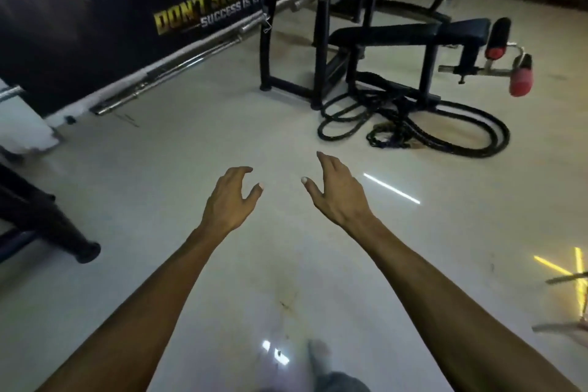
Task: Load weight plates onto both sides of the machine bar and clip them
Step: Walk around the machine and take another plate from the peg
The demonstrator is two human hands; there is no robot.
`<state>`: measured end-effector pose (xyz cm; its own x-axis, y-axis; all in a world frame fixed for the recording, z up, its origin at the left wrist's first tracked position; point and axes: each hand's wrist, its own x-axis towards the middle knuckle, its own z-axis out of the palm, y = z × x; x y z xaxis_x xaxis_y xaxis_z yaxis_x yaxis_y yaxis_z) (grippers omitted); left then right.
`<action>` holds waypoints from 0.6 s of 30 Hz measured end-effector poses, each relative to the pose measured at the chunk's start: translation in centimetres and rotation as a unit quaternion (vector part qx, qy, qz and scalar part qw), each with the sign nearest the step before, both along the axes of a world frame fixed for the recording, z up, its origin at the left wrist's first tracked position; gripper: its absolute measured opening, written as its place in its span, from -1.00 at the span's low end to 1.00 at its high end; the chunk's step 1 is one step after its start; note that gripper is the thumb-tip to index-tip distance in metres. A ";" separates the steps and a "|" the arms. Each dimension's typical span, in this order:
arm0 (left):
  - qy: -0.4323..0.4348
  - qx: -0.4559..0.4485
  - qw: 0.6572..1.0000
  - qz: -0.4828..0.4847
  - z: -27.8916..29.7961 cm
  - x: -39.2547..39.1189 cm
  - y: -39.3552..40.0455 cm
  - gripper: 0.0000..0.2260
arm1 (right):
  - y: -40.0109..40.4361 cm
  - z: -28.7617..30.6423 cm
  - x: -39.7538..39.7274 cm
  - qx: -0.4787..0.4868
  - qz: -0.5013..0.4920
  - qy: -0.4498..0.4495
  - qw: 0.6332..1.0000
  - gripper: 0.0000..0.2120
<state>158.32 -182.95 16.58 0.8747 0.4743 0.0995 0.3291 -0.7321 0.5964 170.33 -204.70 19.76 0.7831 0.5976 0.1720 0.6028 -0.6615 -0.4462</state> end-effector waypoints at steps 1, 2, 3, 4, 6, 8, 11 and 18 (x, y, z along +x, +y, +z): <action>-0.006 0.000 1.000 0.016 0.3 1.8 1.9 -0.53 | 2.3 0.4 2.3 0.001 0.010 -0.001 1.000 -0.36; -0.008 0.001 0.999 0.033 0.5 3.2 3.9 -0.53 | 4.6 0.7 4.3 0.002 0.019 0.001 1.000 -0.35; -0.009 0.002 0.999 0.050 0.7 4.5 5.9 -0.53 | 7.0 0.9 6.1 0.003 0.030 0.004 1.000 -0.35; -0.011 0.002 0.998 0.064 0.7 5.8 7.9 -0.53 | 9.4 0.9 7.8 0.006 0.043 0.006 0.999 -0.35; -0.020 -0.002 0.995 0.094 0.8 8.3 12.3 -0.53 | 14.6 0.9 11.0 0.009 0.073 0.004 0.997 -0.35; -0.028 -0.006 0.992 0.121 0.6 10.5 16.9 -0.52 | 20.0 0.8 14.1 0.010 0.100 0.002 0.995 -0.36; -0.032 -0.002 0.988 0.152 0.2 13.5 24.2 -0.52 | 28.3 0.3 18.4 0.008 0.133 -0.007 0.991 -0.36; -0.017 0.005 0.980 0.200 1.8 19.1 40.6 -0.52 | 47.3 1.5 26.1 0.028 0.185 -0.009 0.982 -0.36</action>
